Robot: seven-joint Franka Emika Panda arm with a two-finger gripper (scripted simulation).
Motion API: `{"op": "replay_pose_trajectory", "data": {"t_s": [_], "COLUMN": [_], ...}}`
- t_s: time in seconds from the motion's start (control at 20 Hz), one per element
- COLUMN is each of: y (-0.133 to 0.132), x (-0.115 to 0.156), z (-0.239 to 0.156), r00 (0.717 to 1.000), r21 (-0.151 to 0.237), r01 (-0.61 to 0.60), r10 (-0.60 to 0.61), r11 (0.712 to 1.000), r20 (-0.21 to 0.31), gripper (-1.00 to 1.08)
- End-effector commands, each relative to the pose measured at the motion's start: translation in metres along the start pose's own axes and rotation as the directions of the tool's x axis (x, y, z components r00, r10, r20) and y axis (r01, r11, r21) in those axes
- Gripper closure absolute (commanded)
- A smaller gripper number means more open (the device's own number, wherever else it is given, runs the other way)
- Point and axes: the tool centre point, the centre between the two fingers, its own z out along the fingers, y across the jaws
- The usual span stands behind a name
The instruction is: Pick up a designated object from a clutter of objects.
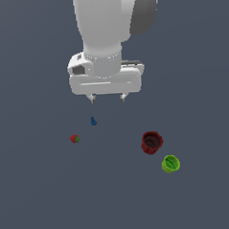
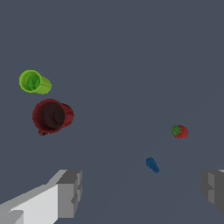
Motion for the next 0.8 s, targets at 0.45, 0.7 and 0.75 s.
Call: {"op": "replay_pose_trajectory", "data": {"t_s": [0.45,0.7,0.75], "y": [-0.022,-0.021,-0.021], "x": [-0.002,-0.002,-0.002], "z": [0.004,0.004,0.004], "r00": [0.999,0.999,0.999], "r21": [0.026,0.026,0.026], "r01": [0.043,0.043,0.043], "r10": [-0.043,-0.043,-0.043], "r11": [0.999,0.999,0.999], "r20": [0.012,0.012,0.012], "gripper": [-0.92,-0.92,-0.92]}}
